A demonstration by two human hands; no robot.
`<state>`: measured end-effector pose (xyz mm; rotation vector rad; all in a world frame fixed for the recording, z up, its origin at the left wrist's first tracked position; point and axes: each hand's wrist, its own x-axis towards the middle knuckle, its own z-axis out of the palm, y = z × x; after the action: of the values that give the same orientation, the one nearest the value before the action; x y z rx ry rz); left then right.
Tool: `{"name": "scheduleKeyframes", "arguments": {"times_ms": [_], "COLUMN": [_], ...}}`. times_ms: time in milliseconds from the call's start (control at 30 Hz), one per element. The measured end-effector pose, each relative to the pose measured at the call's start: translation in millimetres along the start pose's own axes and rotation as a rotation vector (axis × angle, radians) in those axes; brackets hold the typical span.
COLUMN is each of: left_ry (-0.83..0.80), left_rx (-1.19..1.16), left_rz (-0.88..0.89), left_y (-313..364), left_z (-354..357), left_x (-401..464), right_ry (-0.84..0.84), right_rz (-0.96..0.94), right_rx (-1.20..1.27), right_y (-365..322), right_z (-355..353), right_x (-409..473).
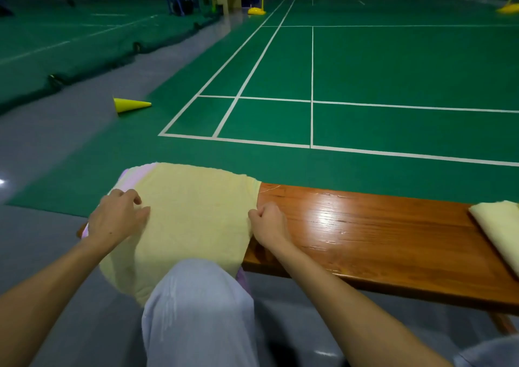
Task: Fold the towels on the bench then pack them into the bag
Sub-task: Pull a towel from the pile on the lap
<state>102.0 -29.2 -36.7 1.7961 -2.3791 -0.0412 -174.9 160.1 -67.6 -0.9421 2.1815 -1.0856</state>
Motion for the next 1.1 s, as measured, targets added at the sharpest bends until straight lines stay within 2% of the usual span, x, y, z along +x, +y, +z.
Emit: {"name": "scheduleKeyframes", "arguments": {"times_ms": [133,333,533,733,867,1000,1100], "left_ry": [-0.091,-0.23,-0.368,-0.449,-0.478,-0.445,-0.435], "left_rx": [-0.14,-0.361,-0.532,-0.743,-0.867,-0.883,-0.862], "left_rz": [-0.084,-0.107,0.048,0.196,0.187,0.148,0.095], "left_y": [1.0,32.8,93.2,201.2,266.3,319.4,328.8], "left_z": [3.1,-8.7,-19.7,-25.1,-11.2,15.7,42.6], "left_x": [6.9,9.2,2.3,-26.1,-47.3,-71.3,-74.1], "right_ry": [0.082,0.182,0.315,0.415,0.449,0.491,0.382], "right_rz": [-0.047,-0.063,-0.035,0.014,0.033,0.066,0.172], "right_rx": [0.27,0.372,0.374,0.366,0.312,0.25,0.28], "right_y": [4.8,20.5,48.9,92.8,123.9,167.8,190.9], "right_z": [-20.3,-44.1,-99.4,-189.7,-247.1,-291.0,-306.9], "right_x": [-10.8,-11.1,-1.1,0.0,-9.2,-18.0,-27.6]}}
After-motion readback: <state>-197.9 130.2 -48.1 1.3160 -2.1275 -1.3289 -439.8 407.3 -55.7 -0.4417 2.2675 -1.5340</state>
